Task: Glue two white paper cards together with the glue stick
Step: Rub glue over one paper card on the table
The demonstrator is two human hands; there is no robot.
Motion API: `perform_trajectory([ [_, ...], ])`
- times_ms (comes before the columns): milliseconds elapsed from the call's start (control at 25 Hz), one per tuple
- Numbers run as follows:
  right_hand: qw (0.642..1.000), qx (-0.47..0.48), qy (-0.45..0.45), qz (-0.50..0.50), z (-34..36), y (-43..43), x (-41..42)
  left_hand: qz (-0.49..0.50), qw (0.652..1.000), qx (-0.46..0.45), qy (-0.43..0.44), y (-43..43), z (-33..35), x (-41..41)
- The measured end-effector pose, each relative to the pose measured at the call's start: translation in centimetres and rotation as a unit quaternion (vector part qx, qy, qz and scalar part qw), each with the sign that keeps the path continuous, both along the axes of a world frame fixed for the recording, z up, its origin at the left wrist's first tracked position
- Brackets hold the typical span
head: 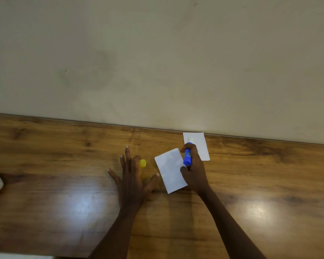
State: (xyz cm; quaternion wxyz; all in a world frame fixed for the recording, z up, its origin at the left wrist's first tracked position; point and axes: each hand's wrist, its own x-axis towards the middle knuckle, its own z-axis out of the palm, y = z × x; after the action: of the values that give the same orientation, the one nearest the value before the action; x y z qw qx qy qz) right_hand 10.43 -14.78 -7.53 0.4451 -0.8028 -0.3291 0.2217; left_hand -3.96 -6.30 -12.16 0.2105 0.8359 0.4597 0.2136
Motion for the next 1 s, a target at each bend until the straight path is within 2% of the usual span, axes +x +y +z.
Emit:
perform_trajectory([
  [80,0.996,-0.038,-0.021,0.077,-0.3,0.3,0.7,-0.002,1.0,-0.002,0.01,0.0,0.1,0.0],
  [320,0.981,-0.069,-0.064,0.169,-1.6,0.9,1.2,-0.002,0.999,-0.01,0.035,0.1,0.1,0.1],
  [440,0.976,-0.09,-0.102,0.172,-1.8,1.1,1.2,-0.001,0.998,-0.005,0.055,0.0,0.1,0.2],
  [520,0.976,-0.085,-0.148,0.137,-1.6,1.2,1.0,-0.002,0.998,0.001,0.057,0.1,0.0,0.3],
  [560,0.983,-0.051,-0.142,0.108,-1.4,1.2,0.6,-0.003,0.998,0.002,0.058,0.1,0.0,0.3],
  [600,0.992,0.001,-0.1,0.074,-1.2,1.2,0.0,-0.003,0.998,0.003,0.061,0.1,0.0,0.3],
  [680,0.994,0.098,0.049,0.009,-0.7,1.5,-1.3,-0.001,0.997,0.003,0.072,0.1,-0.1,0.3],
  [760,0.978,0.132,0.163,-0.025,-0.9,1.8,-2.0,0.001,0.997,0.001,0.076,0.1,0.0,0.3],
  [840,0.981,0.108,0.161,-0.008,-0.9,2.1,-2.2,-0.003,0.998,0.001,0.071,0.1,0.0,0.3],
  [1000,0.996,0.053,0.067,0.03,-1.0,2.6,-1.9,-0.005,0.998,-0.007,0.07,0.2,0.1,0.2],
])
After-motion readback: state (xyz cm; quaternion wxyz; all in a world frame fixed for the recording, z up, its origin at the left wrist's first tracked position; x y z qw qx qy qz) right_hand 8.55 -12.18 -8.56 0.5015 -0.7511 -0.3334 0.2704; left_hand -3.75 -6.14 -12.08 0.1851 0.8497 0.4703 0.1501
